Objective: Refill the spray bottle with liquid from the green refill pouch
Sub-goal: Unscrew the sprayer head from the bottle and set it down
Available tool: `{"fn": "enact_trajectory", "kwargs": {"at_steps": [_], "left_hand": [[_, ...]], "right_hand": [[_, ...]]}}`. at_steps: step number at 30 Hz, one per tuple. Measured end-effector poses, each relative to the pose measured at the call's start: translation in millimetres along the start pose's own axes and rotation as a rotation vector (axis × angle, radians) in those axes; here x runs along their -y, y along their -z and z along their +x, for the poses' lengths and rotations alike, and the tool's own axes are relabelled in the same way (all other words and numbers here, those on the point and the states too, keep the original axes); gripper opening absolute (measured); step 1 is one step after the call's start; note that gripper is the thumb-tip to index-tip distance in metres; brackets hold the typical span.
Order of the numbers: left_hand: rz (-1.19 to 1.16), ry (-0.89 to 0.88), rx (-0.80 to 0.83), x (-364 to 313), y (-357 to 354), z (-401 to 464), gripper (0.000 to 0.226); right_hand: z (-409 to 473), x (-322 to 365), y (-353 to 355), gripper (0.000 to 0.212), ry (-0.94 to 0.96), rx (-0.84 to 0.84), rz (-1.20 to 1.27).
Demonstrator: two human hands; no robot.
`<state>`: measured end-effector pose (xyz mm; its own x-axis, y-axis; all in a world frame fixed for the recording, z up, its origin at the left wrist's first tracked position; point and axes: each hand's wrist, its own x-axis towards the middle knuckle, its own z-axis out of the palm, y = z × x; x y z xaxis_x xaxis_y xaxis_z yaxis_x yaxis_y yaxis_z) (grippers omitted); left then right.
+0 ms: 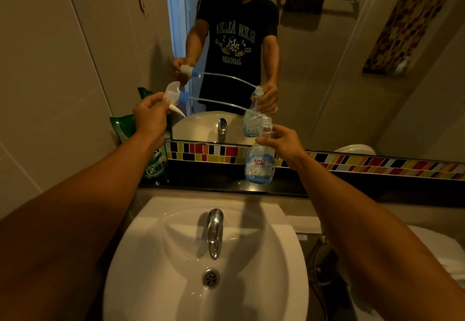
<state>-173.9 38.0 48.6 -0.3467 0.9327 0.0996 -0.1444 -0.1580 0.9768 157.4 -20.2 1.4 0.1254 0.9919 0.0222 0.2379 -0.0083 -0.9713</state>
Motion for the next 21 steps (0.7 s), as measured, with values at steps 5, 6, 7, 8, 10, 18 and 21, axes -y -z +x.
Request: {"fn": "enact_trajectory", "kwargs": {"at_steps": [5,6,7,8,10,18,21], "left_hand": [[-0.141,0.155,-0.07,30.0,-1.6,-14.9,0.029],[-0.159,0.192,-0.084,37.5,-1.9,-19.1,0.029],[-0.181,0.231,-0.097,45.9,-1.4,-22.6,0.03],[-0.201,0.268,-0.111,54.0,-0.8,-26.5,0.03],[-0.211,0.332,-0.144,72.0,0.6,-33.0,0.028],[-0.04,0.427,-0.186,152.7,15.0,-44.4,0.029],[0.03,0.462,-0.178,173.3,14.5,-41.4,0.029]], "right_hand": [[-3.0,-1.3,0.9,0.03,-0.012,0.002,-0.009],[-2.5,-3.5,0.5,0.03,-0.017,-0.003,-0.009],[-2.1,-6.0,0.2,0.031,-0.02,-0.008,-0.008],[-1.8,-8.7,-0.2,0.033,-0.02,-0.013,-0.005],[-2.5,-13.0,-0.6,0.037,-0.021,-0.017,-0.006],[-1.0,-20.6,-11.7,0.039,-0.007,0.011,0.028],[4.3,-20.0,-19.4,0.041,-0.011,0.035,0.05]]}}
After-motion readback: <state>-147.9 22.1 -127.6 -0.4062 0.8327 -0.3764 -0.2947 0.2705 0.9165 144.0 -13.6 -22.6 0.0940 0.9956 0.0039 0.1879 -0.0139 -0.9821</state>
